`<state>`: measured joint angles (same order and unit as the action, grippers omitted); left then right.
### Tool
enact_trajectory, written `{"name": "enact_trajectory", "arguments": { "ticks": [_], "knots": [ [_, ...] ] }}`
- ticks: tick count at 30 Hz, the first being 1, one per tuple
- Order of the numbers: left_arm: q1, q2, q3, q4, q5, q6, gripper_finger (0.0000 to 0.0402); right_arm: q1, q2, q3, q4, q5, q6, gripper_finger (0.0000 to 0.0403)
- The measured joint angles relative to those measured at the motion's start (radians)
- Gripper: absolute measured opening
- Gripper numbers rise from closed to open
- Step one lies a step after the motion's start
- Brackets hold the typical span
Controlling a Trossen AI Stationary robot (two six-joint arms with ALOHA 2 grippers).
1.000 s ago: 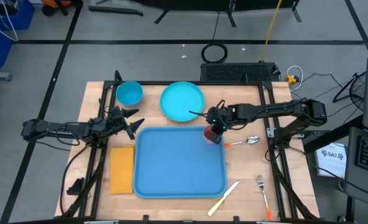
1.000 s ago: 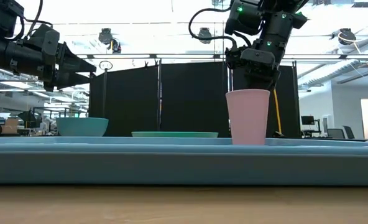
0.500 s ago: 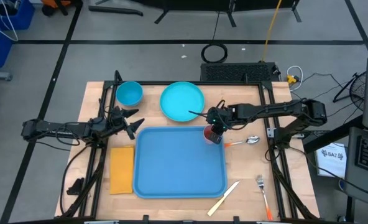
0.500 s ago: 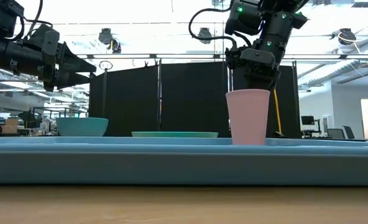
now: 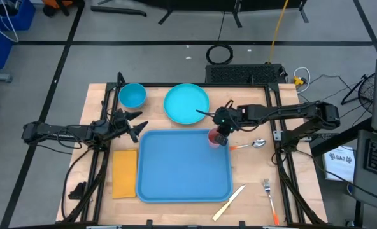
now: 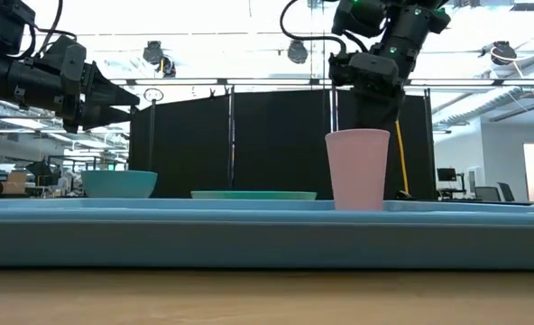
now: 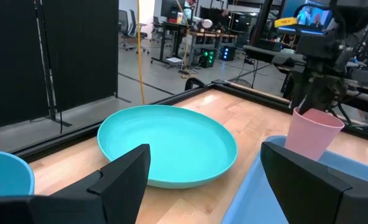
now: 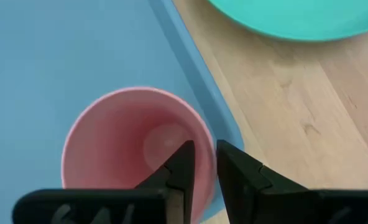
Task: Set up tray
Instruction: Put the pink cup on the blue serving tray, then put the blue plate under the pink cup on the blue serving tray
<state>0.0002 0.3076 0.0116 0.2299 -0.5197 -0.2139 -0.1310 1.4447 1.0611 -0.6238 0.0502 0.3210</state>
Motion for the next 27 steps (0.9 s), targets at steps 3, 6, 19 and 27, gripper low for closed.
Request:
{"name": "enact_trajectory", "arguments": {
  "ticks": [3, 6, 19, 27],
  "knots": [
    [0.000, 0.000, 0.000, -0.001, 0.004, 0.000, 0.0310, 0.000, 0.000, 0.000, -0.009, 0.000, 0.000, 0.0059],
    [0.000, 0.000, 0.000, -0.002, 0.008, -0.001, 0.0310, 0.000, 0.000, 0.000, -0.010, 0.000, 0.000, 0.0059],
    [0.000, 0.000, 0.000, -0.002, 0.018, -0.001, 0.0310, -0.010, -0.083, 0.000, 0.110, 0.005, -0.062, 0.0059],
    [0.000, 0.000, 0.000, 0.005, 0.021, -0.009, 0.0310, -0.062, -0.042, 0.021, 0.508, -0.122, -0.120, 0.0059]
  ]
}}
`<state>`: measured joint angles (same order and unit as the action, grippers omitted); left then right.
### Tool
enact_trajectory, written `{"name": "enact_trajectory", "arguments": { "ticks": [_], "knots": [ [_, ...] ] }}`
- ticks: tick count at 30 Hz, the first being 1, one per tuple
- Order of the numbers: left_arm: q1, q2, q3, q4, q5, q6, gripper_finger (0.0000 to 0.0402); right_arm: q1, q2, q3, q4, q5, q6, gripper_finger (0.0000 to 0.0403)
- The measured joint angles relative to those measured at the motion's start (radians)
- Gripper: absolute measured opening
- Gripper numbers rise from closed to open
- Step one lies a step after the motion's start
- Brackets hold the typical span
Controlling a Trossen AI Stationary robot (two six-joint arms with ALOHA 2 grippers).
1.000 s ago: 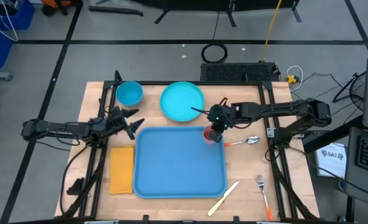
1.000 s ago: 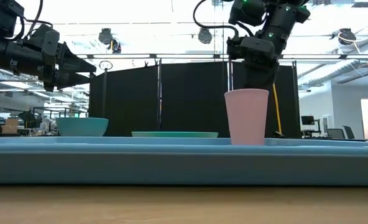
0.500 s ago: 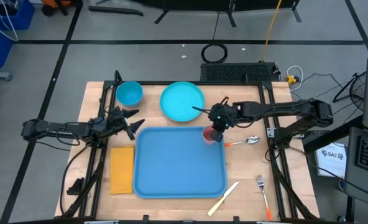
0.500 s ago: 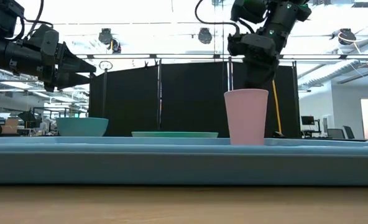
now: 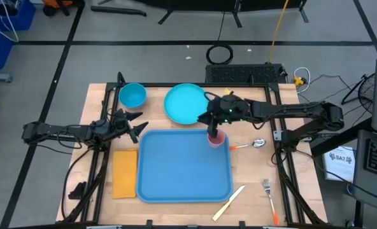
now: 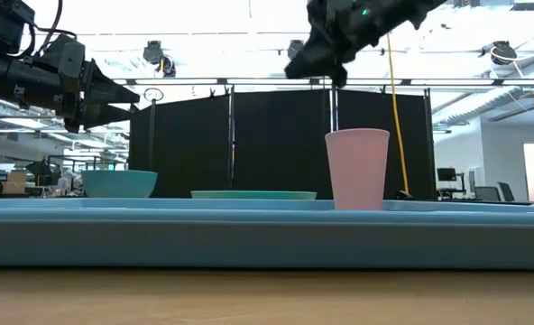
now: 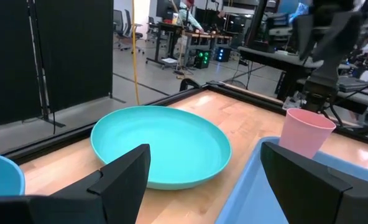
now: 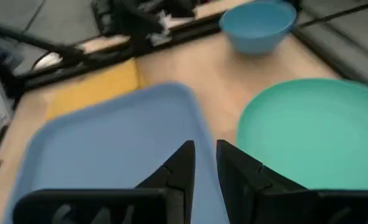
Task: Set up tray
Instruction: Put the blue plate under the pink cup on the blue serving tray
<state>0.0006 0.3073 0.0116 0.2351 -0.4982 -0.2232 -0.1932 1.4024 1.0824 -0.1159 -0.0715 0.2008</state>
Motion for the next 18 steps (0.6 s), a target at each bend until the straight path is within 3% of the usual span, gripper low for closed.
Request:
{"name": "enact_trajectory", "arguments": {
  "ticks": [2, 4, 7, 13, 18],
  "knots": [
    [0.000, 0.000, 0.000, -0.003, 0.000, -0.007, 0.0310, -0.066, 0.038, 0.046, -0.088, -0.002, -0.002, 0.0059],
    [0.000, 0.000, 0.000, -0.002, 0.000, -0.016, 0.0310, -0.146, 0.074, 0.080, -0.202, 0.066, 0.003, 0.0059],
    [0.000, 0.000, 0.000, -0.001, 0.000, -0.016, 0.0310, -0.259, 0.136, 0.104, -0.229, 0.122, -0.006, 0.0059],
    [0.000, 0.000, 0.000, -0.003, 0.000, -0.016, 0.0310, -0.400, 0.258, 0.105, -0.202, 0.078, -0.016, 0.0059],
    [0.000, 0.000, 0.000, -0.005, 0.000, -0.016, 0.0310, -0.408, 0.355, 0.105, -0.171, 0.008, 0.011, 0.0067]
  ]
}}
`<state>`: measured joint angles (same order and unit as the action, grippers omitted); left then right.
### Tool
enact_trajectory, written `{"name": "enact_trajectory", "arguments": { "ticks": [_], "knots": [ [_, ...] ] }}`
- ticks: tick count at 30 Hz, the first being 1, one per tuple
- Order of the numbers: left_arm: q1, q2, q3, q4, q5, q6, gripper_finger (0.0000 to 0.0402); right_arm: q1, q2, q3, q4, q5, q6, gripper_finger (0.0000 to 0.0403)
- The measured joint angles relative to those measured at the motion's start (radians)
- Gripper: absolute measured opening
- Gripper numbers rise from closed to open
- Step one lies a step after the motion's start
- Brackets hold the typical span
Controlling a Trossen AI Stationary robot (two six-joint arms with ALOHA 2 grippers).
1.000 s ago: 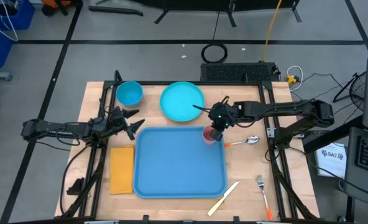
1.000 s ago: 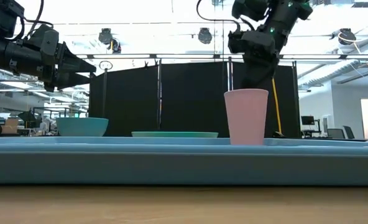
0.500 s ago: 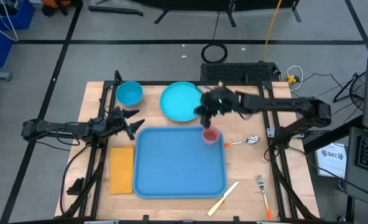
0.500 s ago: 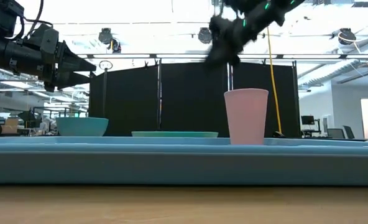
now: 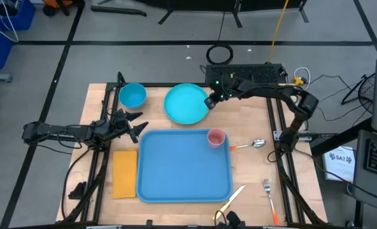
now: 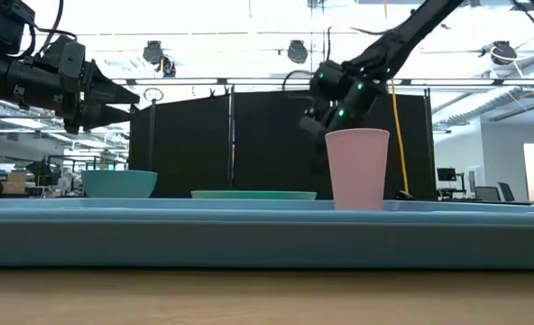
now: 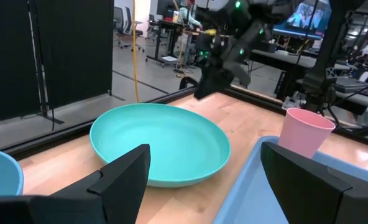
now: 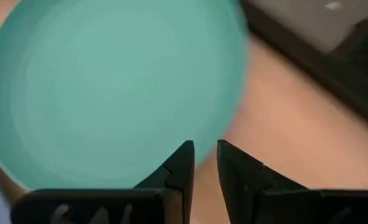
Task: Set up tray
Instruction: Put the blue plate under the pink cup on the blue serving tray
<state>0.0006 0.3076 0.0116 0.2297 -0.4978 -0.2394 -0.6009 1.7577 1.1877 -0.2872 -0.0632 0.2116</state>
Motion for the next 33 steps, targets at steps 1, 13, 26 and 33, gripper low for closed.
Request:
{"name": "enact_trajectory", "arguments": {
  "ticks": [1, 13, 26, 33],
  "knots": [
    [0.000, 0.000, 0.000, 0.000, 0.000, 0.000, 0.0310, 0.003, 0.015, 0.000, 0.003, -0.016, -0.002, 0.0073],
    [0.000, 0.000, 0.000, -0.001, 0.001, 0.009, 0.0310, 0.018, 0.074, -0.001, 0.080, -0.007, 0.038, 0.0163],
    [0.000, 0.000, 0.000, -0.001, 0.001, 0.008, 0.0310, 0.007, 0.074, -0.007, 0.089, 0.088, 0.025, 0.0161],
    [0.000, 0.000, 0.000, -0.001, 0.001, 0.008, 0.0310, 0.009, 0.074, -0.036, 0.093, 0.066, 0.031, 0.0159]
  ]
}}
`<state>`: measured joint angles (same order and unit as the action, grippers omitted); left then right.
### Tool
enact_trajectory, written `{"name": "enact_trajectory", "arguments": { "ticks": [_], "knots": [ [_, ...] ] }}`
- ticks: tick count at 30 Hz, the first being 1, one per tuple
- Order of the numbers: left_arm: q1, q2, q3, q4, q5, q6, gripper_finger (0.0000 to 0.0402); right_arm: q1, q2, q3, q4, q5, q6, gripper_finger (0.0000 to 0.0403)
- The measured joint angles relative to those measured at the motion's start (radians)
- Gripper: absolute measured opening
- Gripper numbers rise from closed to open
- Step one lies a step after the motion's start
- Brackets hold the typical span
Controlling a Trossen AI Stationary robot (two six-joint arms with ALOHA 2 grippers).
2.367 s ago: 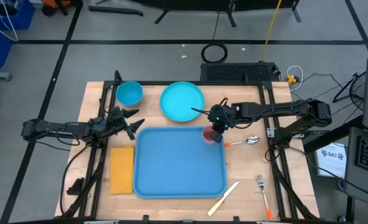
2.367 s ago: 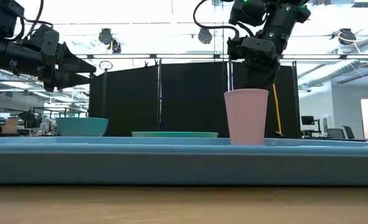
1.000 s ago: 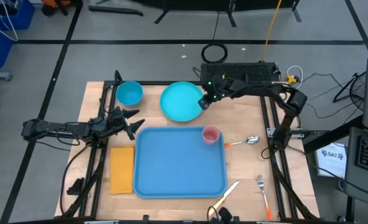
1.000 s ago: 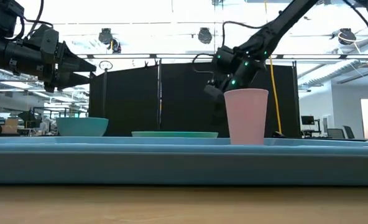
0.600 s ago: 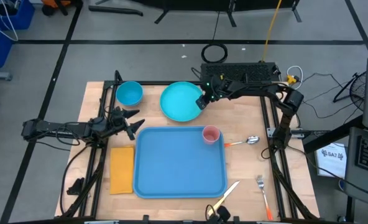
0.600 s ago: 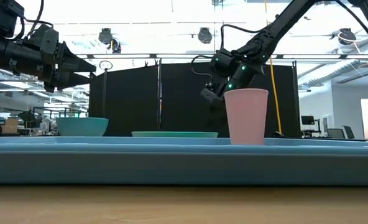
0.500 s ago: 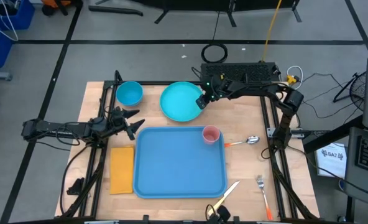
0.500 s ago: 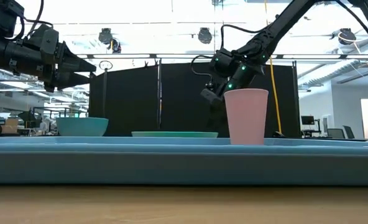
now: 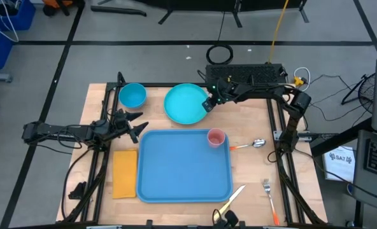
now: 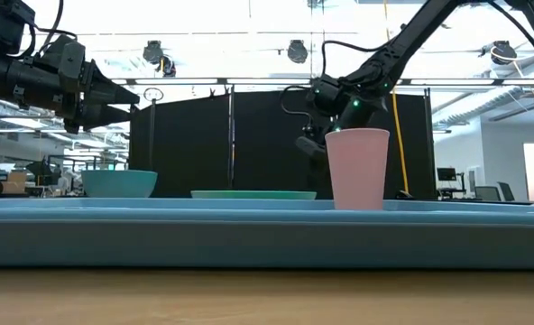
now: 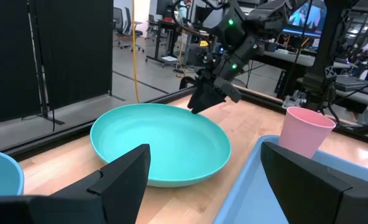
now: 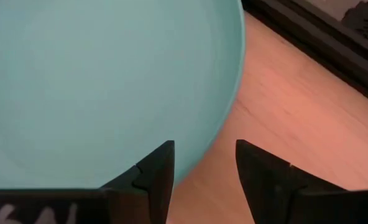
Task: Set up tray
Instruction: Put the blue plate under the pink cup on the blue serving tray
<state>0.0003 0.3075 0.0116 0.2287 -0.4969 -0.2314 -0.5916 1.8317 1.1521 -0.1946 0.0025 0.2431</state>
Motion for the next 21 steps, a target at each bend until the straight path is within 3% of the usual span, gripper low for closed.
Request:
{"name": "enact_trajectory", "arguments": {
  "ticks": [16, 21],
  "knots": [
    [0.000, 0.000, 0.000, 0.000, 0.000, -0.002, 0.0310, 0.012, 0.000, -0.070, 0.134, -0.058, 0.056, 0.0156],
    [0.000, 0.000, 0.000, 0.000, 0.000, -0.002, 0.0310, 0.011, 0.000, -0.070, 0.165, -0.030, 0.044, 0.0113]
  ]
}}
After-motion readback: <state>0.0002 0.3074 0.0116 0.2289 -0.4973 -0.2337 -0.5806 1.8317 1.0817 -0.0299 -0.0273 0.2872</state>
